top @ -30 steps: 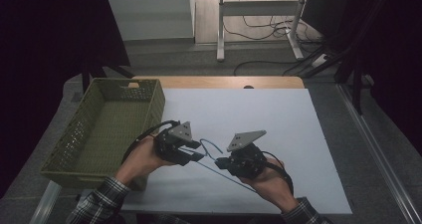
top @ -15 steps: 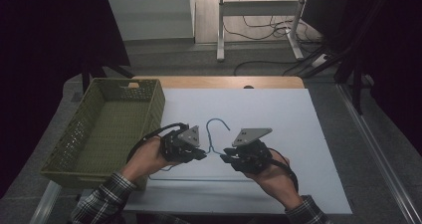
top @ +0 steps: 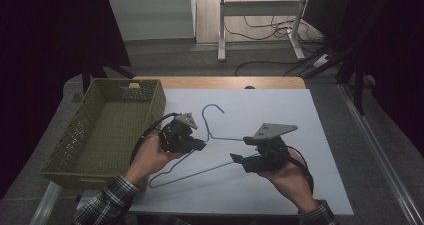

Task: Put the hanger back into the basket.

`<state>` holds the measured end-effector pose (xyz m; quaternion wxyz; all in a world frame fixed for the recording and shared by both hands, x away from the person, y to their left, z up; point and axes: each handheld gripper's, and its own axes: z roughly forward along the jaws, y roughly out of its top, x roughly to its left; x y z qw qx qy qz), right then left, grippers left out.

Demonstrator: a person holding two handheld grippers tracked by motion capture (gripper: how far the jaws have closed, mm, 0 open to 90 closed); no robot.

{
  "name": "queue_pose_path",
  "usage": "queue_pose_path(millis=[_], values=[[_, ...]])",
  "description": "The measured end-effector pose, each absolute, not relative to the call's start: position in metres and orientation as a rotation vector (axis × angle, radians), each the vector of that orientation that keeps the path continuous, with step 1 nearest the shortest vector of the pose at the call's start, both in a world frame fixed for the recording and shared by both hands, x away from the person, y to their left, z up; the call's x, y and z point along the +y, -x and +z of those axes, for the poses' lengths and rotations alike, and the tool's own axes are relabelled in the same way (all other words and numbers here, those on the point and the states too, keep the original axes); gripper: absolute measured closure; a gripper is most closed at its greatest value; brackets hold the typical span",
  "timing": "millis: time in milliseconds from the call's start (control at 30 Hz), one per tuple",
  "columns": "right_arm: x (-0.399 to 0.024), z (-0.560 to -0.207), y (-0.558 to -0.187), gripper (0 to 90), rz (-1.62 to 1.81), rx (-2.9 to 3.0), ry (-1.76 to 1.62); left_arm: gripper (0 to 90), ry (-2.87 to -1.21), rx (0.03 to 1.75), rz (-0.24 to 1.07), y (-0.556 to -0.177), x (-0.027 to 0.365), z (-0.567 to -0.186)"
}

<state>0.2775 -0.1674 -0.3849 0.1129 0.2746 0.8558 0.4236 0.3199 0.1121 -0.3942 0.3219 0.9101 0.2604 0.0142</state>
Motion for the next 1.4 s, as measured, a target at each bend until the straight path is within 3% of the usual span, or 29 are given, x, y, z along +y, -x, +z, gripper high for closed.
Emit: queue_pose_path(millis=[167,400,867,1400], values=[[-0.18,-0.394,-0.274,16.5,1.24,2.5,-0.842,87.7,-2.344,0.787,0.048,-0.326,0.116,-0.384],[-0.199,-0.398,-0.27,8.6,1.281,2.446,-0.924,87.7,-2.31,0.86,0.09,-0.333,0.126,-0.355],[-0.222,-0.406,-0.266,5.7,1.291,2.42,-1.005,87.7,-2.258,0.999,0.24,-0.345,0.176,-0.304],[-0.244,-0.431,-0.263,0.5,1.231,2.39,-1.089,87.8,-2.222,1.195,0.379,-0.345,0.263,-0.305]])
